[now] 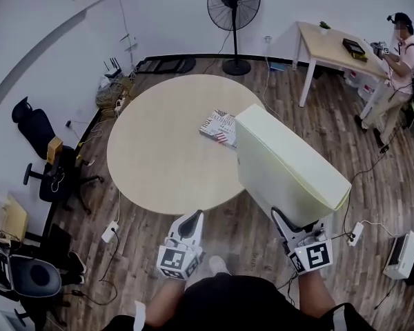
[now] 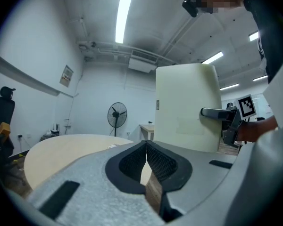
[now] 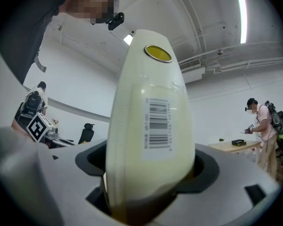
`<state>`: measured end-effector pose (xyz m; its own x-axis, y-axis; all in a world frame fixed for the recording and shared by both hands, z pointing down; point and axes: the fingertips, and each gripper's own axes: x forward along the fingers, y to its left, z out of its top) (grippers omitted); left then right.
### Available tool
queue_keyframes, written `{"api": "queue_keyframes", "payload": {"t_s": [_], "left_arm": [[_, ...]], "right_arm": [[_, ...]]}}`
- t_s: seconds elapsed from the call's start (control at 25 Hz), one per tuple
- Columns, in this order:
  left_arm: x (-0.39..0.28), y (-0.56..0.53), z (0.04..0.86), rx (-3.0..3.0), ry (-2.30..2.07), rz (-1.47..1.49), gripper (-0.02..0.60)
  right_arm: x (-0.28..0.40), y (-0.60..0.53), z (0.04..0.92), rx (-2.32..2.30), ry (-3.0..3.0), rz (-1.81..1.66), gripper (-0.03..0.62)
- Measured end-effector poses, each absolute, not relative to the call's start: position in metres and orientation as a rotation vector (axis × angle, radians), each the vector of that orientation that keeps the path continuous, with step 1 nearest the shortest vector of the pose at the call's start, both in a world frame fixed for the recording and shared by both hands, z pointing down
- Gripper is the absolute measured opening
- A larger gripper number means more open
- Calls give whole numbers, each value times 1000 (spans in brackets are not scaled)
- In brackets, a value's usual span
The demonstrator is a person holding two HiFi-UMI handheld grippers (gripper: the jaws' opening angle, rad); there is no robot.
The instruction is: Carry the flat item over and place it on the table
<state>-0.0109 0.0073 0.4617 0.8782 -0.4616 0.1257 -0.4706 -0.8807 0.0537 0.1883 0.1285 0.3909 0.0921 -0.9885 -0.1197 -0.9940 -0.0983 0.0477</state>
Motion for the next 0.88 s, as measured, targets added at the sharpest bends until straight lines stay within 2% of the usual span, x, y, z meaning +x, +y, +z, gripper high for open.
{"api": "queue_keyframes", "payload": {"t_s": [0.56,0.88], "left_arm": [[-71,-105,469,2880,-875,143,8],[-59,-150,471,2841,-982,154,8]], "right_arm": [[151,3,396,-2203,2135,132,413],[170,-61,401,-2079,2221,106,411]]}}
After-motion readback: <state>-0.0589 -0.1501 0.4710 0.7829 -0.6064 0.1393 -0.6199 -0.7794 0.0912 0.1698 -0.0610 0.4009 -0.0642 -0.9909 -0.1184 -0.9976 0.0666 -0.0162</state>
